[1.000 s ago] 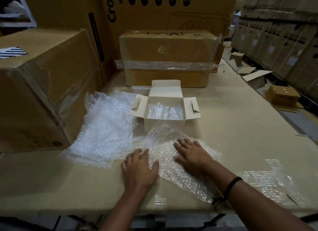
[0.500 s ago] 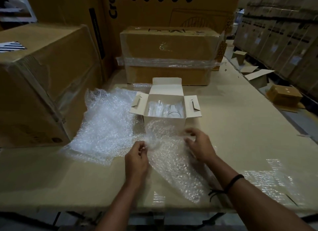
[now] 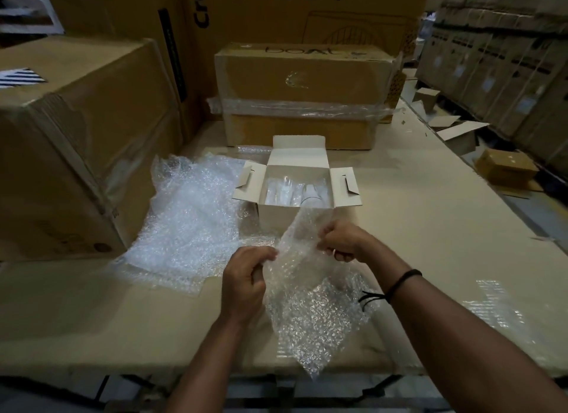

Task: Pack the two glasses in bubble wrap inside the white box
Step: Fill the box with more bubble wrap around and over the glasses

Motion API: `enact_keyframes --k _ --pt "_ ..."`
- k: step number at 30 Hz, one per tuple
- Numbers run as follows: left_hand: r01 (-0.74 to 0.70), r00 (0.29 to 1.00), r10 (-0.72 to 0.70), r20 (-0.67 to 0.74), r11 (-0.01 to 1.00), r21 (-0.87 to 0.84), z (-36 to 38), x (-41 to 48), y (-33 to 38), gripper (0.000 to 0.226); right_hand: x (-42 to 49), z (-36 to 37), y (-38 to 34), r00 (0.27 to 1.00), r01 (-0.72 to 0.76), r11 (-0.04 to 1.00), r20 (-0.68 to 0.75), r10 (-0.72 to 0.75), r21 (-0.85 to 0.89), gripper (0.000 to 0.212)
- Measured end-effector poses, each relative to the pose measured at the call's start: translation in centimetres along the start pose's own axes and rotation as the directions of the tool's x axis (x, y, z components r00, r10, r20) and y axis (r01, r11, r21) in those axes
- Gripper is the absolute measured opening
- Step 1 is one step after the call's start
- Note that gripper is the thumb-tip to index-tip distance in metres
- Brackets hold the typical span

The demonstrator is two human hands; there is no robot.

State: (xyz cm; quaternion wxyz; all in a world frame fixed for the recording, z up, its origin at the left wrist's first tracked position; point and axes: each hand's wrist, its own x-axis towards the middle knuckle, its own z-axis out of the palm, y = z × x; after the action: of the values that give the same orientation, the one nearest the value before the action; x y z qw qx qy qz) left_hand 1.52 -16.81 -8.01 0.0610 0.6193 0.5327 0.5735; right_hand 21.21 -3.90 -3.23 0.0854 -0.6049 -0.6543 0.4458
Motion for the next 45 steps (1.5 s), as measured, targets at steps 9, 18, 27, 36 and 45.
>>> enact_keyframes --k 9,18,27,36,45 --pt "0.595 0.800 -0.560 0.213 0.786 -0.170 -0.6 -0.6 -1.3 0.075 1.5 2.5 1.5 0.989 0.091 0.950 -0.142 -0.050 0.300 0.008" --pt "0.556 0.830 -0.542 0.132 0.825 -0.107 0.2 0.9 -1.3 0.044 1.6 3.6 1.2 0.977 0.061 0.954 -0.176 -0.117 -0.295 0.042" --pt "0.647 0.757 -0.646 0.099 0.720 -0.250 0.4 2.2 -0.8 0.066 0.6 2.4 1.6 0.970 0.228 0.793 -0.207 -0.131 0.565 0.019" --pt "0.626 0.778 -0.624 0.080 0.780 -0.003 -0.8 2.5 -2.8 0.043 0.4 0.5 3.8 0.989 -0.136 0.450 0.149 0.006 0.882 0.036" --pt "0.535 0.824 -0.524 0.215 0.845 0.007 -1.7 2.0 -2.7 0.074 -0.4 -1.6 3.8 0.989 -0.126 0.646 0.143 0.027 0.752 0.060"
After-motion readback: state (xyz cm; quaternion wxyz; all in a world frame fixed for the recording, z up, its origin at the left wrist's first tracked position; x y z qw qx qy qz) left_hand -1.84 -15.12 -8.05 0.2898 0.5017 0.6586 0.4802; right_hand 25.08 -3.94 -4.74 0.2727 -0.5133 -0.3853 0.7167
